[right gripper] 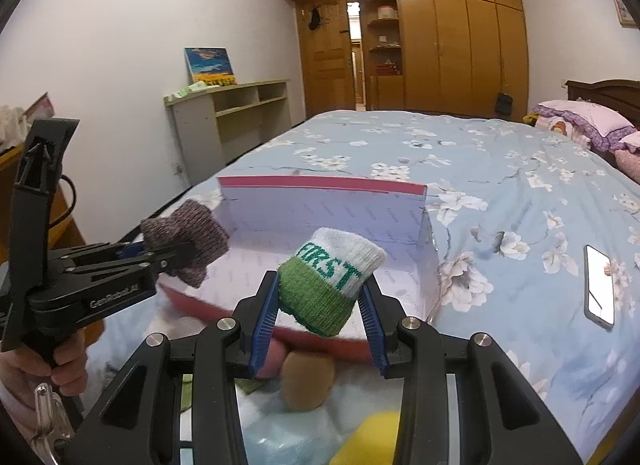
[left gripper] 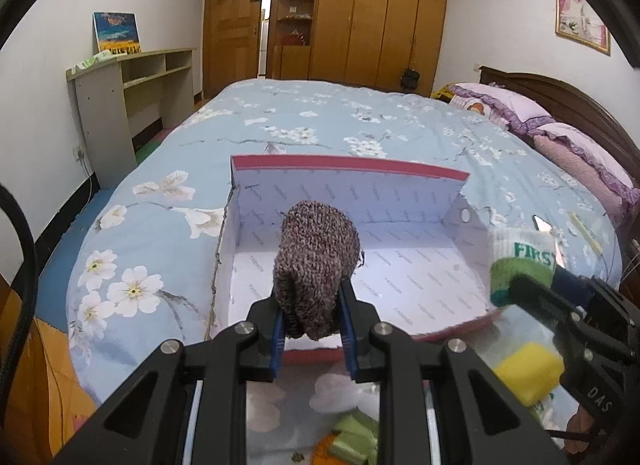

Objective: Organize soft objects
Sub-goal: 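Carry both socks into the pink box and open both tools to release them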

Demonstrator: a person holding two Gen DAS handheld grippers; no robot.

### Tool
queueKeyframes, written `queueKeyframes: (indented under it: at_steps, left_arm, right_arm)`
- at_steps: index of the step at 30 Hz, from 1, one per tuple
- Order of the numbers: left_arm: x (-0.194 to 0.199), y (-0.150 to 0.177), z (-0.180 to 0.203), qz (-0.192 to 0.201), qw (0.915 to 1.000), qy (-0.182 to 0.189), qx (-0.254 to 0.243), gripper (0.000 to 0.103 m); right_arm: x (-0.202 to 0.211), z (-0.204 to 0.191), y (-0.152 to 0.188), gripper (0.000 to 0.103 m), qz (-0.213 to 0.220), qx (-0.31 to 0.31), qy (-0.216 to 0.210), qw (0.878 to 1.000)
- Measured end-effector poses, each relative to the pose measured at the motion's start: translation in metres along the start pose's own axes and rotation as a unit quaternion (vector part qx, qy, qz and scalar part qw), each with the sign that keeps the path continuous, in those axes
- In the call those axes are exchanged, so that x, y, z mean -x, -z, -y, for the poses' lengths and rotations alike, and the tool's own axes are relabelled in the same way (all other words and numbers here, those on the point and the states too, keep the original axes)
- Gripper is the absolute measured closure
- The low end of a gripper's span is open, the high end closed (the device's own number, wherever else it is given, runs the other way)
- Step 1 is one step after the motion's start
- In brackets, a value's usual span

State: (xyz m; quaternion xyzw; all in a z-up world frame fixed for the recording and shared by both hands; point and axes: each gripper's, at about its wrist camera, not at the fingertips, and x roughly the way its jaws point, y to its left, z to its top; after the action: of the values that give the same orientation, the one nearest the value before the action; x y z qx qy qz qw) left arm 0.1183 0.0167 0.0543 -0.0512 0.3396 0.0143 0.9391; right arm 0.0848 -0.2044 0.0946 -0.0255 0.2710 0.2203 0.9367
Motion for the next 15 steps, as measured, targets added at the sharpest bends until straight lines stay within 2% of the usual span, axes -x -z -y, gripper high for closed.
queueKeyframes:
  at_steps: [15]
  left_arm:
    - [-0.059,0.007,-0.005,-0.045,0.9988,-0.018,-0.002,0.079]
  right_arm:
    - [-0.053,0.02,0.014,0.062,-0.05,-0.021,0.023,0.998]
